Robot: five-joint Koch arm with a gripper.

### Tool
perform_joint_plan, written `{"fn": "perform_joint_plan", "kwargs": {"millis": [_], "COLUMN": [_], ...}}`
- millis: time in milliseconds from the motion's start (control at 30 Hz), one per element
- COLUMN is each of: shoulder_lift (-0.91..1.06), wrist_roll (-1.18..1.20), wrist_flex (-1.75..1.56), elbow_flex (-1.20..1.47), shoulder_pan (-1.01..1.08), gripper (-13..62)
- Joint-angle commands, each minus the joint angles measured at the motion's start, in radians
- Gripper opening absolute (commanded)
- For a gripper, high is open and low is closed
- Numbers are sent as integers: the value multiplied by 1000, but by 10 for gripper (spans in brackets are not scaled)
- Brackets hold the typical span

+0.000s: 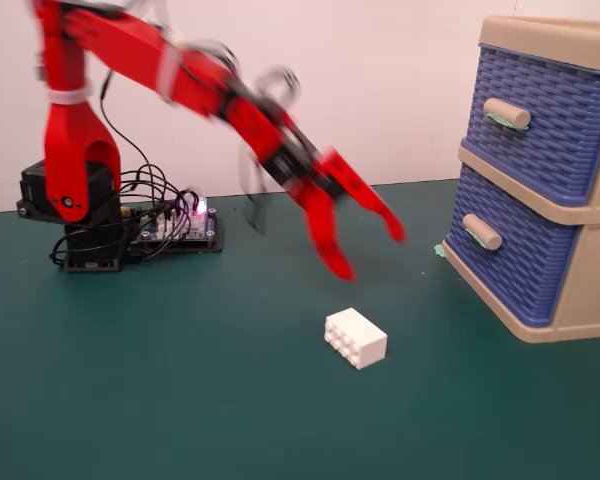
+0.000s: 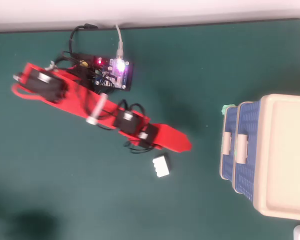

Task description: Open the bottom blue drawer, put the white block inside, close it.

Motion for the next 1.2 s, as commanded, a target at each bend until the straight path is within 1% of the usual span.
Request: {"fn": "perform_joint_plan", "kwargs": {"millis": [0,100,333,567,800,900,1000,1167], "shoulder_lift": [-60,-129,-327,-449,-508,-505,-494,-488], "wrist_roll": [34,32,26,26,28,29,35,46], "wrist_flex": [-322,-537,-899,-917,-877,-784,-687,-528], "elbow_flex": [-35,-35,-104,-288,-428,-459,-465,-492], "shoulder_pan": [-25,-54,-115,-132,-141,-156,-161,-158], "gripper": [339,339,338,333,300,239,142,-76]}}
